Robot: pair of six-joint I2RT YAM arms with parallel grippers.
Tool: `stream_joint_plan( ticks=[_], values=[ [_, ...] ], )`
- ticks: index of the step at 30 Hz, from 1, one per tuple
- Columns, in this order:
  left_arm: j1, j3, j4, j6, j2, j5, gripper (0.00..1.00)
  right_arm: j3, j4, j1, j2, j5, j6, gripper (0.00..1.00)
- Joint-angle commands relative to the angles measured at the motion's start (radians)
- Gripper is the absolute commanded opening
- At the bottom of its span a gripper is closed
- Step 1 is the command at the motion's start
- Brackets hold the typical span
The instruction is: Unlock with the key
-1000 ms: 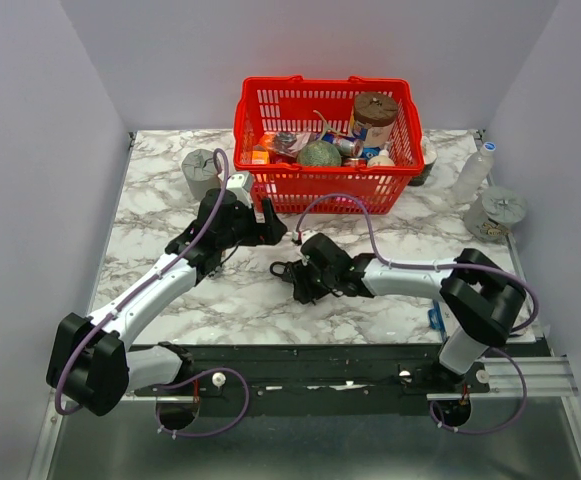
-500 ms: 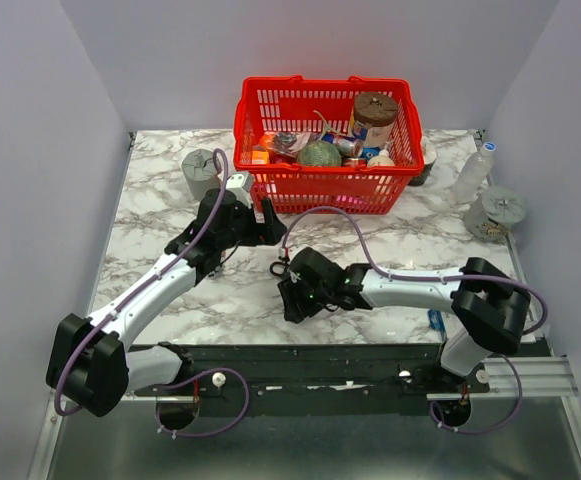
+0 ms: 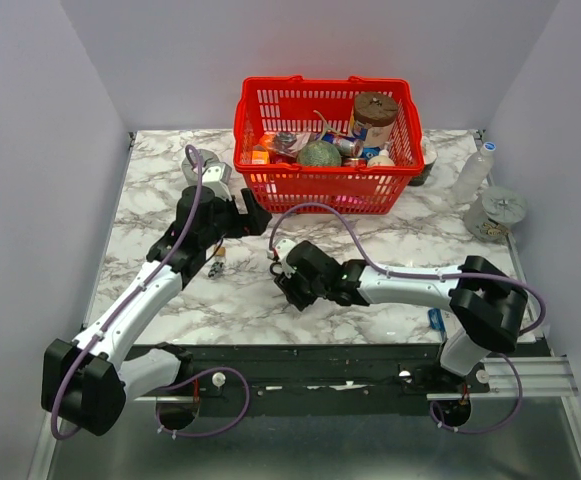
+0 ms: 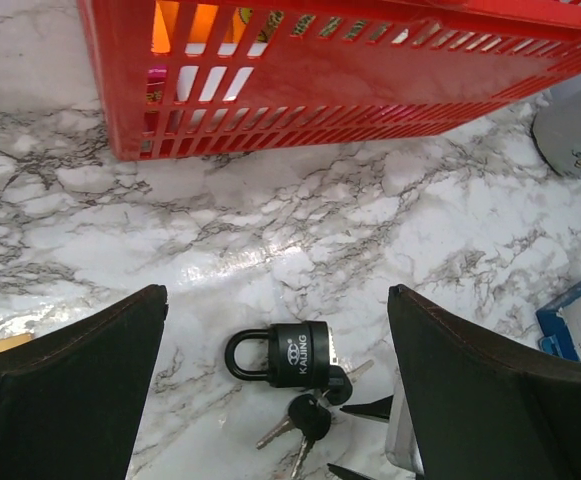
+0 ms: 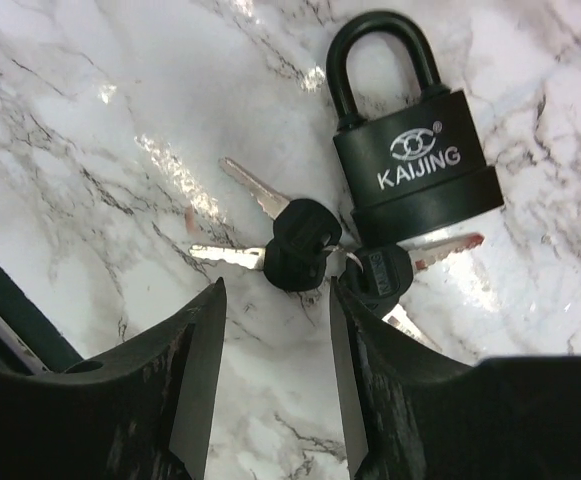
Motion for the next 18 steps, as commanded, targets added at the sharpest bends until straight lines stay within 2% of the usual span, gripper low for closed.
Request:
stream_joint_plan(
  ticks=[1, 10, 18],
  values=[
    [0.02, 0.012, 0.011, 0.004, -0.013, -0.004, 0.99, 0.031, 0.11, 0.004, 0.017, -0.014, -0.154, 0.53],
    [0.025, 0.013, 0.011, 0.001, -0.013, 0.008, 0.99, 0.077, 0.083, 0.004, 0.128, -0.067, -0.197, 0.53],
    [0.028, 0.013, 0.012, 0.0, -0.009, 0.015, 0.99, 0.089, 0.043, 0.006, 0.16, 0.032, -0.214, 0.54]
  ],
)
